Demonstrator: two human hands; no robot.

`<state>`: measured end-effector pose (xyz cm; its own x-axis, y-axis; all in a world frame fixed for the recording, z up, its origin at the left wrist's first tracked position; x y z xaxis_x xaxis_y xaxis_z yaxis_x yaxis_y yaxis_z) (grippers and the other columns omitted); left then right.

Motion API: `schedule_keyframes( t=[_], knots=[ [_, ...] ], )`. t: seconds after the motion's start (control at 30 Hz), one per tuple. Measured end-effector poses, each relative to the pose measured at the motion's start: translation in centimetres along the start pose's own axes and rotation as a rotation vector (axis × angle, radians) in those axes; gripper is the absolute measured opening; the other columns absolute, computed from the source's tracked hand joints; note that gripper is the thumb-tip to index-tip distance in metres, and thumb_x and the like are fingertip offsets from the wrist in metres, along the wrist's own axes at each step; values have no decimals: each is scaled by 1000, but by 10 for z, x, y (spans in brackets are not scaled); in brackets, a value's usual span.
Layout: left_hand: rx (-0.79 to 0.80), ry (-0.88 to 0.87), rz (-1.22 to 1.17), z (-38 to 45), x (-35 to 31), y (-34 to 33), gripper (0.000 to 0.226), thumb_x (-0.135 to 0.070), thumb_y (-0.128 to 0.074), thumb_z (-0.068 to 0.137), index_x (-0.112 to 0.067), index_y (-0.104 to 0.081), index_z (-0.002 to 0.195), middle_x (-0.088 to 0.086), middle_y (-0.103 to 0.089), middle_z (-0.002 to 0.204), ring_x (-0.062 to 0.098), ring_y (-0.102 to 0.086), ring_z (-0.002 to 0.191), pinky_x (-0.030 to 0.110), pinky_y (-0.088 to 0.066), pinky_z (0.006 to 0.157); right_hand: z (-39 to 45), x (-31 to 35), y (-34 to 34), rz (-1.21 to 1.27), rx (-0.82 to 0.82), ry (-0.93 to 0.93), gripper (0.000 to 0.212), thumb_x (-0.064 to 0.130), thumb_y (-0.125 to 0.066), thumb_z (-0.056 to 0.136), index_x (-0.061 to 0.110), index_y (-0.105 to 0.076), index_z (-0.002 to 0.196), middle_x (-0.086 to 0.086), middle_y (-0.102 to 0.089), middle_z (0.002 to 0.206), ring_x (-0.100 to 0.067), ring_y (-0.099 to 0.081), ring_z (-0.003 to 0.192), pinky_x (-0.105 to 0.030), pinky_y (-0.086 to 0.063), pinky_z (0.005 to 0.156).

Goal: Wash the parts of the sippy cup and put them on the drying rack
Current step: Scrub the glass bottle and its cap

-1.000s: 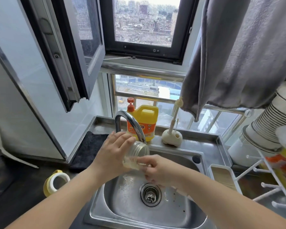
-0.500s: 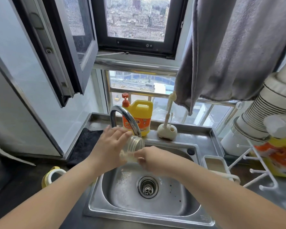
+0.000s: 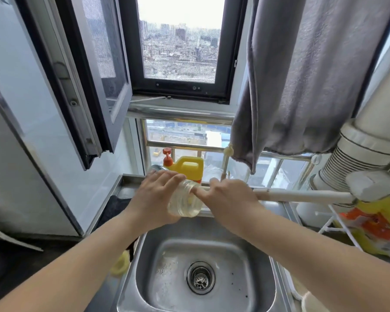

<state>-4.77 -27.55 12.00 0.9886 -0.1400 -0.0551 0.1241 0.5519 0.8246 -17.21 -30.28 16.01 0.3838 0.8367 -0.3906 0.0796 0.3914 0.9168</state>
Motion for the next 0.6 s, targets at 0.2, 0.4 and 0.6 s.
schedule_keyframes(
  t=[0.2,0.4,0.6],
  knots=[
    [2,-38,1,8,-8,2,91,-46,-87,48,-20,-44,123,7,-63,115,31,-59,106,57,-43,98,-2,2,-23,229,127,-118,69,2,-41,91,31,-18,149,-11,-58,108,-31,-60,95,-35,-46,66],
    [-122,-108,69,-5,-16,0,70,-50,-74,62,-16,-48,117,7,-64,112,29,-58,107,53,-43,100,-9,13,-44,1219,455,-259,18,16,-43,98,29,-56,100,2,-45,69,-15,-45,58,-19,-34,45],
    [-186,-62,38,-26,-6,1,67,-48,-74,63,-15,-49,116,8,-64,112,28,-54,109,51,-45,96,-13,48,-54,2012,601,-386,34,17,-34,103,30,-49,131,5,-26,59,-1,-24,39,-11,-19,33]
  ],
)
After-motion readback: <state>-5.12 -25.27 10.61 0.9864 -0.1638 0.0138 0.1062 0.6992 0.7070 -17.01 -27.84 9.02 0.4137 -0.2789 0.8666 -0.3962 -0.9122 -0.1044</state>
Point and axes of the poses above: each hand's wrist, its own z-axis towards the middle knuckle, its own y-axis out of the back of the hand, x = y × z, the point moved 7 cm from there along z, towards the middle knuckle
